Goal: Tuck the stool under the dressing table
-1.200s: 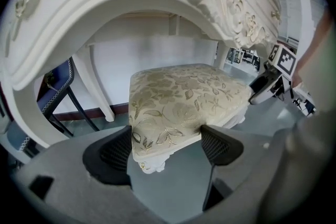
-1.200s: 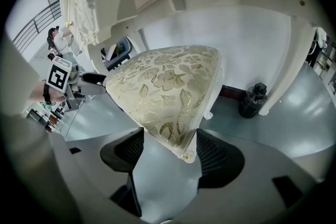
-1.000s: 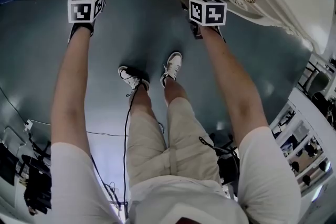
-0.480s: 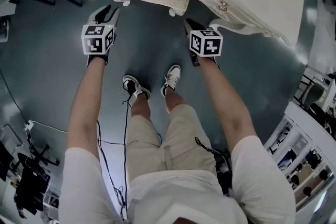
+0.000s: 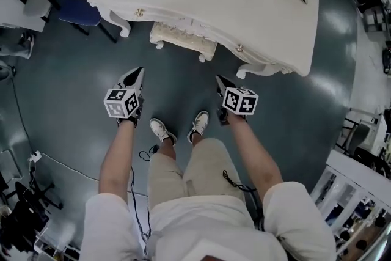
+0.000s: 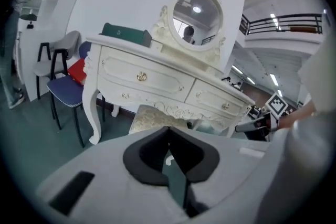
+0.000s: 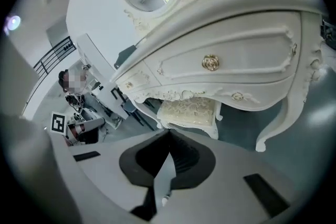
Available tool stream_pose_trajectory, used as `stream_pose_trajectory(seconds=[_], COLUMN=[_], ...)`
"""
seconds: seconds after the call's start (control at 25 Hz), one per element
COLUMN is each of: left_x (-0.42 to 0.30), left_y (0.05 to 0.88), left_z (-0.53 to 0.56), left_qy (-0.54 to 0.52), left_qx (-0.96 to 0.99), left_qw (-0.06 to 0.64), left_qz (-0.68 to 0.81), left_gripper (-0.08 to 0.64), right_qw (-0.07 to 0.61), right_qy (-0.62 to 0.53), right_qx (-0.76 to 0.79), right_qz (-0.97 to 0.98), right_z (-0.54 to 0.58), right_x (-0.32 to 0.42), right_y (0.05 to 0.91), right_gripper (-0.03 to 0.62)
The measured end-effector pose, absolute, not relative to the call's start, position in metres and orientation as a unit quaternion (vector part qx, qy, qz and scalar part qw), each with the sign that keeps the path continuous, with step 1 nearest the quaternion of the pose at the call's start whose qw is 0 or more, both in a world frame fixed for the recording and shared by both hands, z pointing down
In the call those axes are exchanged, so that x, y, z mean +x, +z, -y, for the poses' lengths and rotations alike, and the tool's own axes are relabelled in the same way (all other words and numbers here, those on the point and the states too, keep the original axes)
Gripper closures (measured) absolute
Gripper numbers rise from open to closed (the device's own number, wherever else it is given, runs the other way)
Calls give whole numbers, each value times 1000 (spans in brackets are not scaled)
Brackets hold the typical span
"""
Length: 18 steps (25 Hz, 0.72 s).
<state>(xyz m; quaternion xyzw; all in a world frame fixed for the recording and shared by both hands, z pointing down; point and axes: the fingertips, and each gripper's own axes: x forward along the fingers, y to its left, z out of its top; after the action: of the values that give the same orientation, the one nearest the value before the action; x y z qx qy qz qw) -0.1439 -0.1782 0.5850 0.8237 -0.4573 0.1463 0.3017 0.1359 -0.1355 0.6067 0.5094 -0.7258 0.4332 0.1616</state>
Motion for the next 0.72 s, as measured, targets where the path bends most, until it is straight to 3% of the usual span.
stream_pose_trajectory(seconds=[0.72], left_x=[-137], left_y=[405], left_z=[133], left_qy=[98], left_qx=[839], left_qw=[216], left_qz=[489], left_gripper=[543], right_qw=[118], right_qy=[300], right_qx=[478], right_qz=[817], right_z=[104], right_x=[122], right_y=[382], right_gripper=[594])
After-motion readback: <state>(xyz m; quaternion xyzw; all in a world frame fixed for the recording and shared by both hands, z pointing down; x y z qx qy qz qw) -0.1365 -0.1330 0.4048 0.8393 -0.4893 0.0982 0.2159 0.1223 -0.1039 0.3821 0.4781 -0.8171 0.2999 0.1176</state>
